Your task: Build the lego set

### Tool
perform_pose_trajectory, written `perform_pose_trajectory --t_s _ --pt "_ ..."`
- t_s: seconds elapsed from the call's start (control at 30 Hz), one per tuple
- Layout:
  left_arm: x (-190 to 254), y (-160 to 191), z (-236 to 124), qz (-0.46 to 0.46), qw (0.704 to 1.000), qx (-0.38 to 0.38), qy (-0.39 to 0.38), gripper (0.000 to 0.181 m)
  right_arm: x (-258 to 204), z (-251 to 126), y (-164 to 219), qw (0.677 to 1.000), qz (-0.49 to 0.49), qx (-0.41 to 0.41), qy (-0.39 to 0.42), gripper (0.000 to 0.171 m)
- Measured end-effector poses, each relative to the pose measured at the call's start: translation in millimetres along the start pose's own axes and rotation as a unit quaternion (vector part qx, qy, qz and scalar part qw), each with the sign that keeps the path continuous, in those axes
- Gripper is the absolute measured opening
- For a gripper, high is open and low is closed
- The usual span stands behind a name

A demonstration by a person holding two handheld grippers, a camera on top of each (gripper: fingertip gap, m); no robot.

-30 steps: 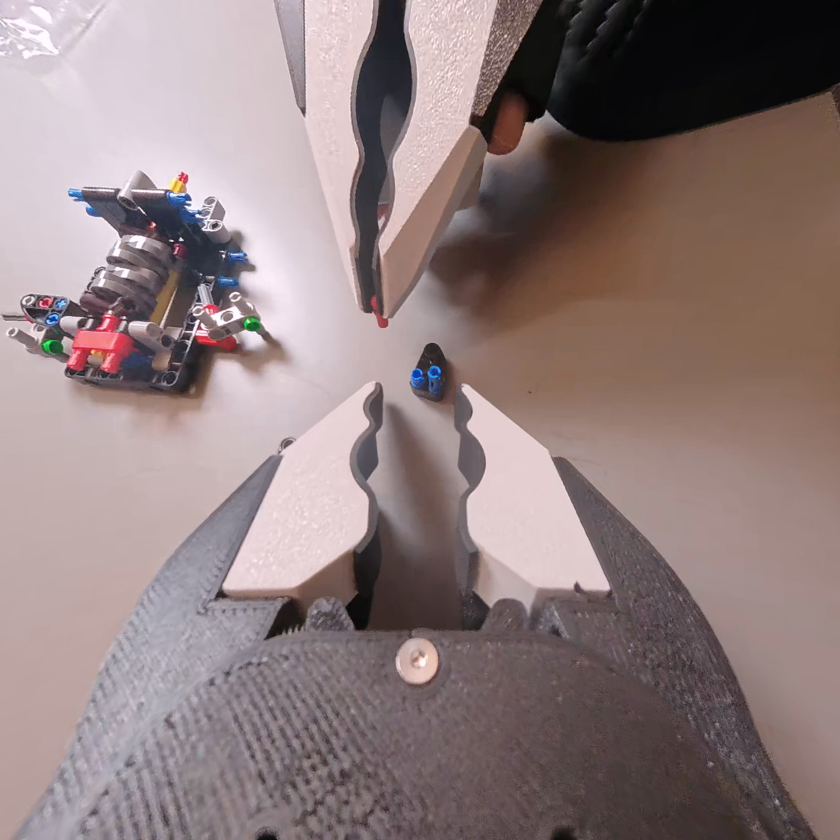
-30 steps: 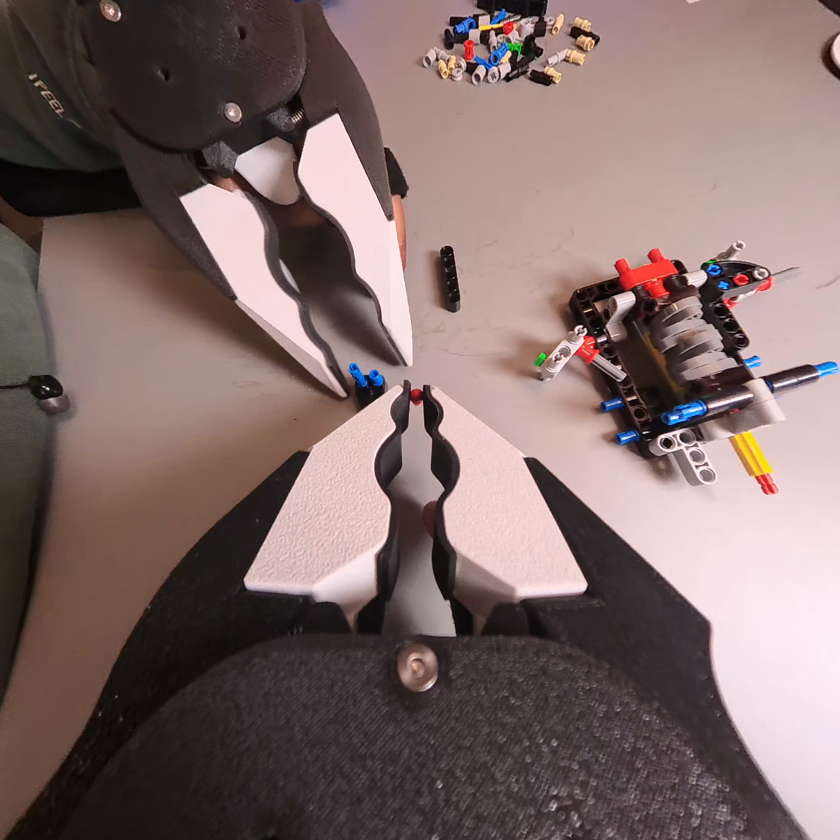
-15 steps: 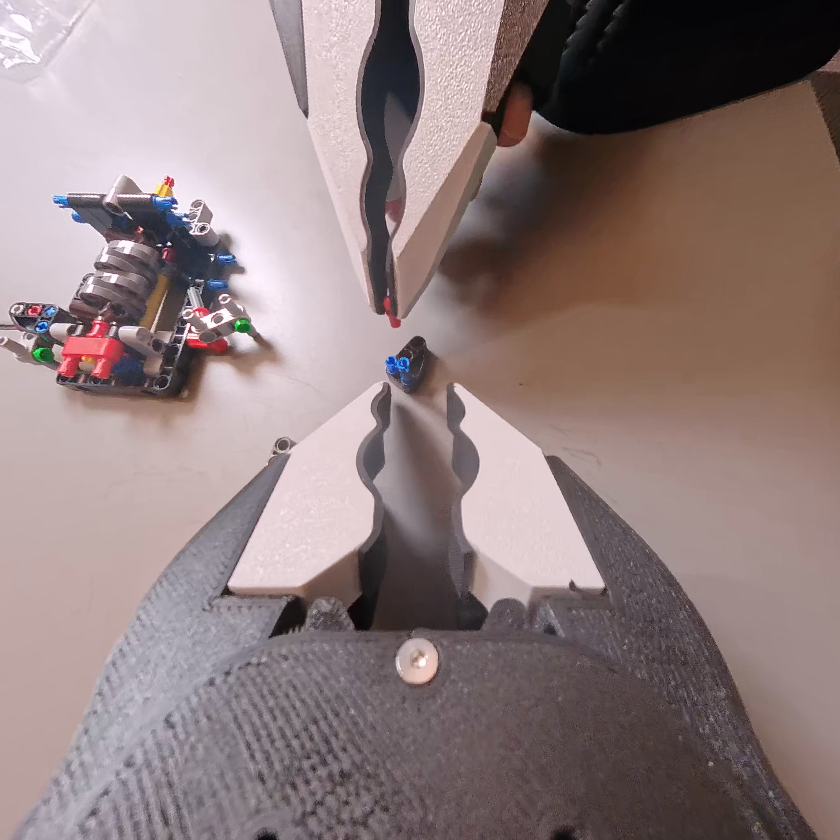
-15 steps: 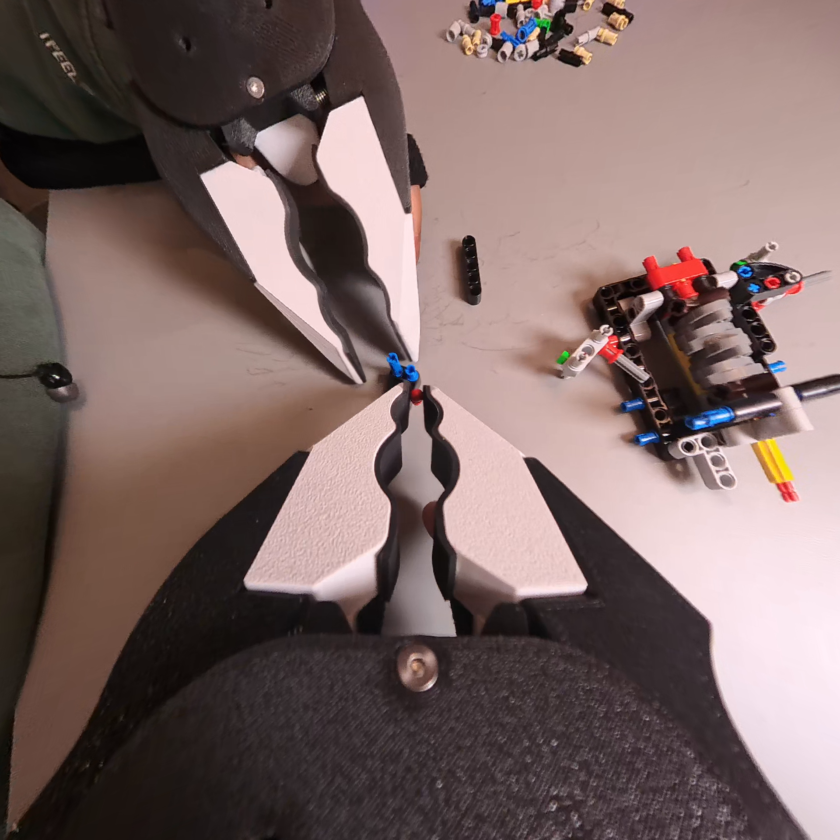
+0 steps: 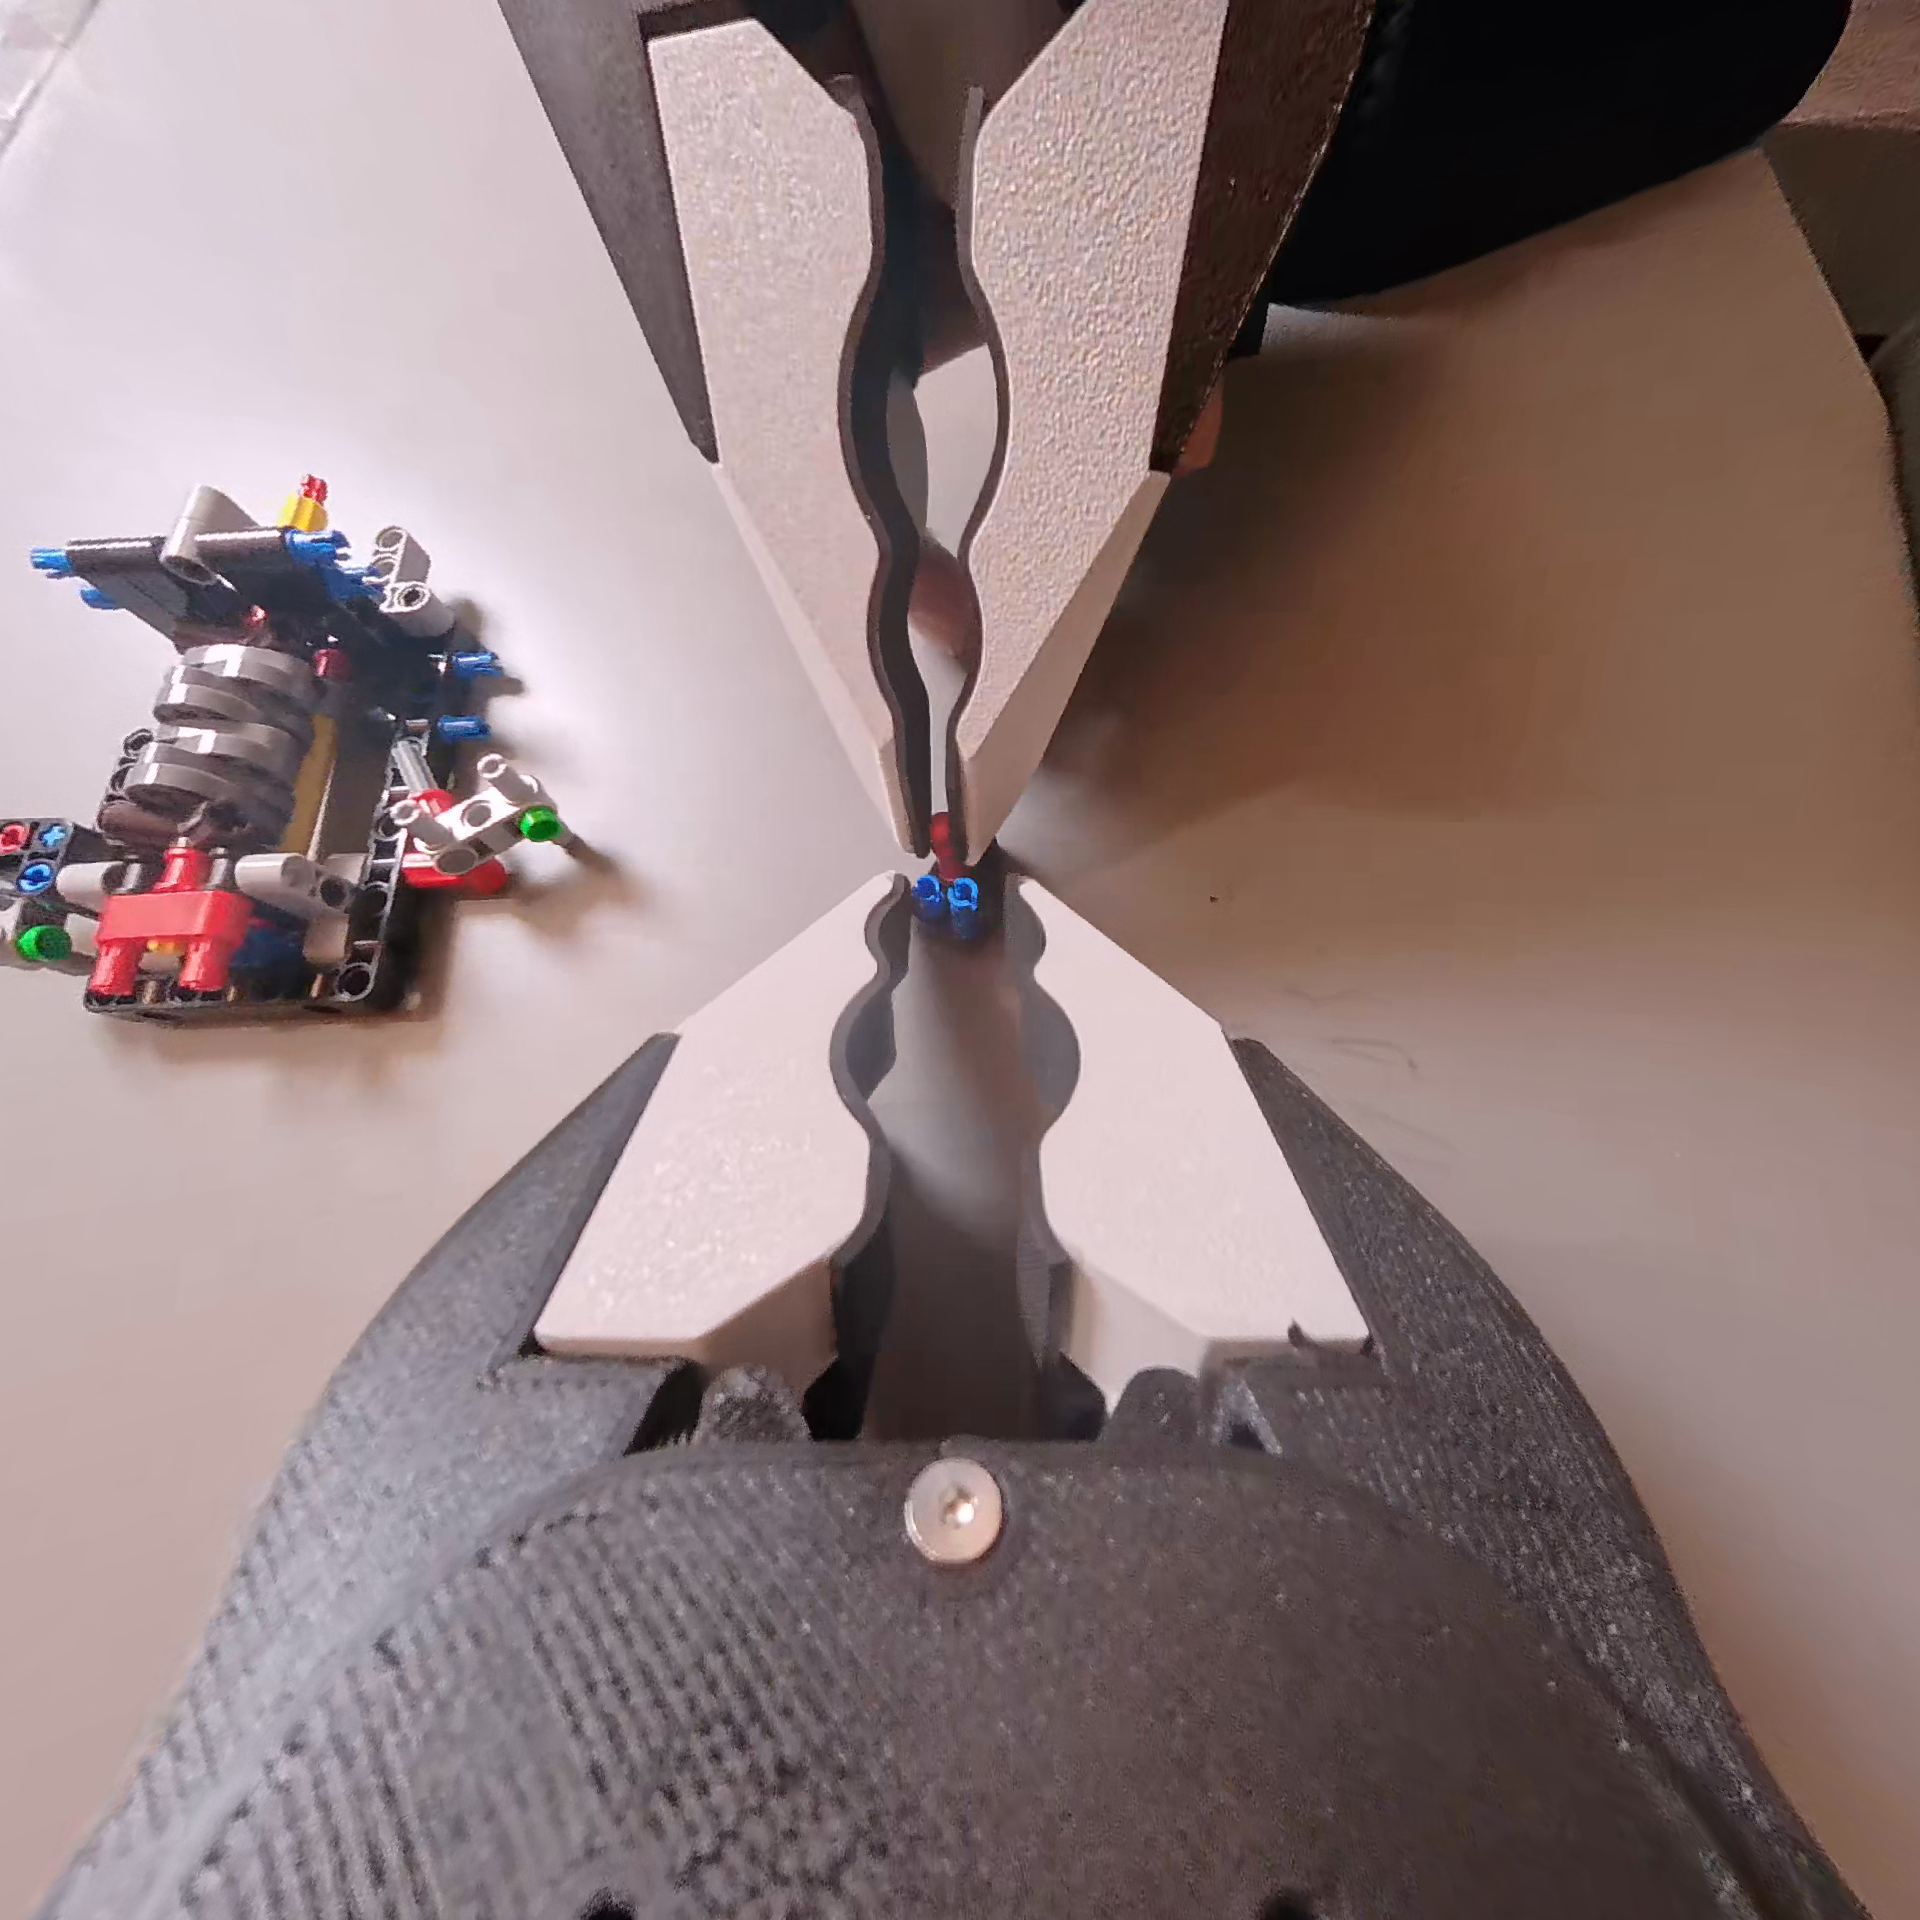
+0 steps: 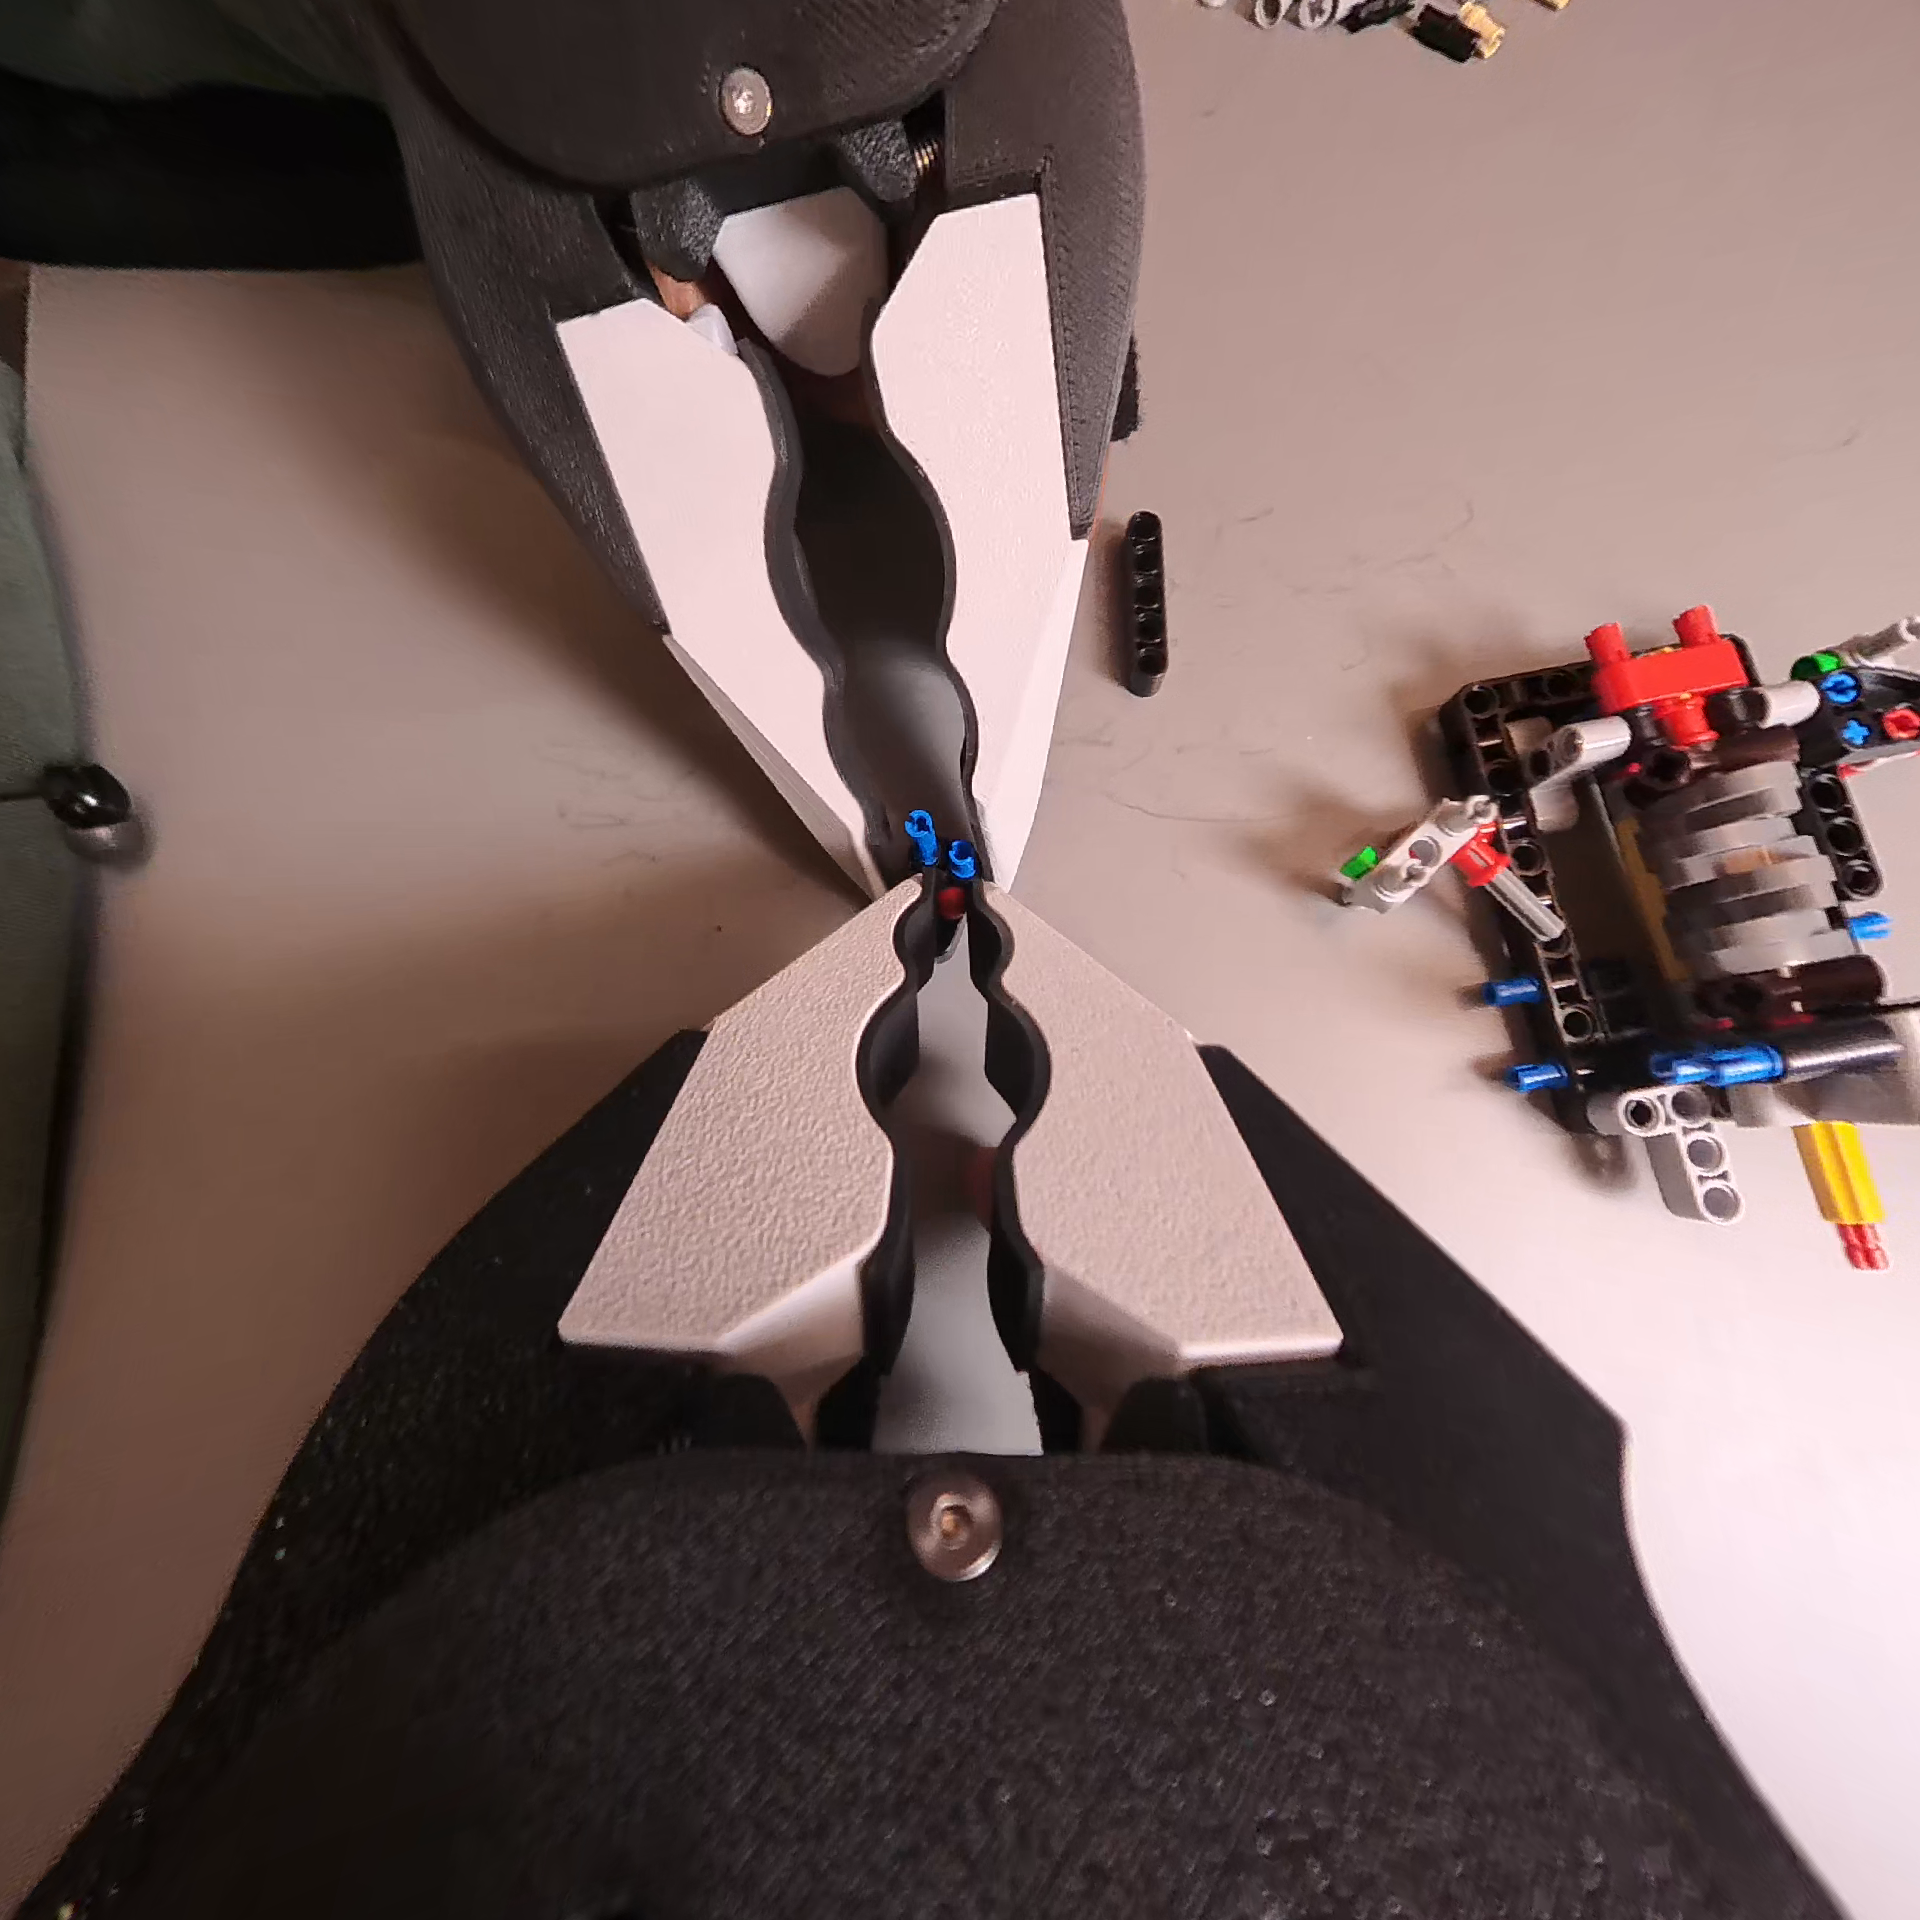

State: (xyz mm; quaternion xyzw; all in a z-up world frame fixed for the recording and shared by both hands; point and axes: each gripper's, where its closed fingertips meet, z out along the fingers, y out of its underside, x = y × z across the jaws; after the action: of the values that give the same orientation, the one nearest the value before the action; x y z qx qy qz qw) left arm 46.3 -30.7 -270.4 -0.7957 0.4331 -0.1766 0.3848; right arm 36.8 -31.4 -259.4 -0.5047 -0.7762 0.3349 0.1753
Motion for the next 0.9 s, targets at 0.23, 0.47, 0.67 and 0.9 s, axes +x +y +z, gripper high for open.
perform_pose_trajectory --t_s 0.23,0.47,0.67,0.9 --pt "3.7 2.5 -3.3 -0.001 1.000 -0.001 -0.002 0.015 -3.3 2.2 -1.4 0.999 -0.032 -0.011 0.013 0.003" --pt "3.6 2.8 -3.6 0.011 1.000 0.000 -0.015 0.014 -4.9 5.4 -4.6 0.996 -0.065 -0.053 0.015 0.002" --pt "4.1 3.1 -4.0 0.017 1.000 0.000 -0.018 0.014 -4.9 4.7 -0.4 0.994 -0.075 -0.077 0.005 0.002" --pt "4.6 3.1 -4.2 0.019 1.000 0.000 -0.017 0.014 -5.7 6.1 -1.1 0.991 -0.092 -0.099 0.000 0.002"
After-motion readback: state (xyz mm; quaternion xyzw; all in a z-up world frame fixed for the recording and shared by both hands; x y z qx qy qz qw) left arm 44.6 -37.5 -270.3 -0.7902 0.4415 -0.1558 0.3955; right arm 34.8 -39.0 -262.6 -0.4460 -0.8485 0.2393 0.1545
